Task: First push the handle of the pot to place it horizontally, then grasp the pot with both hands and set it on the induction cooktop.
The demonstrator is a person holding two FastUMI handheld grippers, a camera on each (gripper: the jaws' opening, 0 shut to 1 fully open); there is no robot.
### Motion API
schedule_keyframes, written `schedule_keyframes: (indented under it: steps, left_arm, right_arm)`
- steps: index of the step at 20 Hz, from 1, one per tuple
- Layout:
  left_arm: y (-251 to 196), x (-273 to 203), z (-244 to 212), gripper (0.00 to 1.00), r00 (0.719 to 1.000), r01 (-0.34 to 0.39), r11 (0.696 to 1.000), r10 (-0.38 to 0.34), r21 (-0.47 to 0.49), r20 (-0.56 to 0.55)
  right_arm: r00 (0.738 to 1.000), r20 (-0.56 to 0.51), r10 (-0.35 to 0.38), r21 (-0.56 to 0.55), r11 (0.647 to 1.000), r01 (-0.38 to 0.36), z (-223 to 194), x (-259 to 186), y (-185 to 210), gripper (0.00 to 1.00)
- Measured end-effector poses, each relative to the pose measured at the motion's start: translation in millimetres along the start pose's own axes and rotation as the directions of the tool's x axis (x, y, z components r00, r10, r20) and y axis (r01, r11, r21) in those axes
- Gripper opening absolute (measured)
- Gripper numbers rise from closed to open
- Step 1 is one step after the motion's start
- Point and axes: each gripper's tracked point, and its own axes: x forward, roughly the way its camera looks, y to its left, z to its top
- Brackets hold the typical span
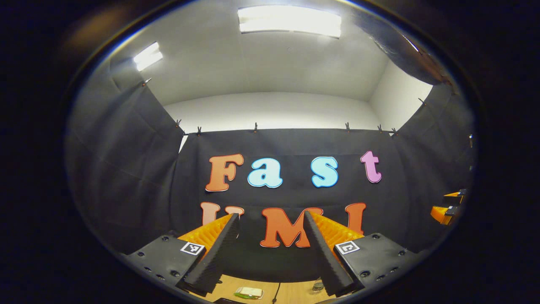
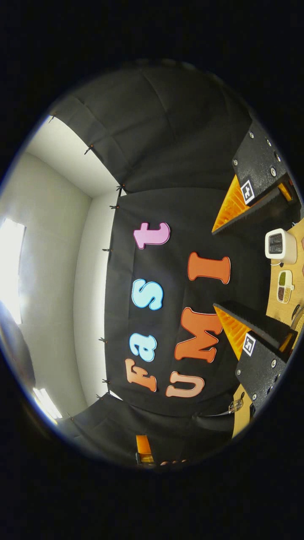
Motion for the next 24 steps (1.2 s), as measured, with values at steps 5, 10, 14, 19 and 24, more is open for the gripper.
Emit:
schedule_keyframes:
  steps: [5, 10, 14, 19, 24]
  left_arm:
    - [-0.3, -8.3, -4.2, 0.66, 1.000, -0.003, 1.000, 0.002, -0.010, -0.027]
    - [-19.2, -17.6, -36.0, 0.05, 0.990, 0.003, 1.000, -0.006, -0.023, -0.140]
    - [-39.7, -33.7, -102.1, 0.07, 0.936, 0.017, 0.996, -0.045, -0.084, -0.350]
    - [-76.8, -80.2, -202.8, 0.08, 0.743, 0.003, 0.985, -0.116, -0.171, -0.659]
    - [-109.7, -154.4, -288.2, 0.07, 0.484, -0.056, 0.981, -0.136, -0.186, -0.864]
  right_arm:
    - [1.000, -0.004, 0.012, -0.001, 1.000, -0.012, 1.1, -7.8, -1.5, 0.95]
    - [1.000, -0.020, 0.021, -0.001, 1.000, -0.021, -5.5, -15.3, -8.4, 0.95]
    - [0.999, -0.035, 0.029, 0.000, 1.000, -0.029, -10.5, -22.1, -16.7, 0.95]
    - [0.997, -0.060, 0.041, -0.009, 0.999, -0.041, -19.9, -31.8, -32.0, 0.95]
    - [0.993, -0.113, 0.044, -0.019, 0.999, -0.046, -41.7, -42.5, -52.8, 0.95]
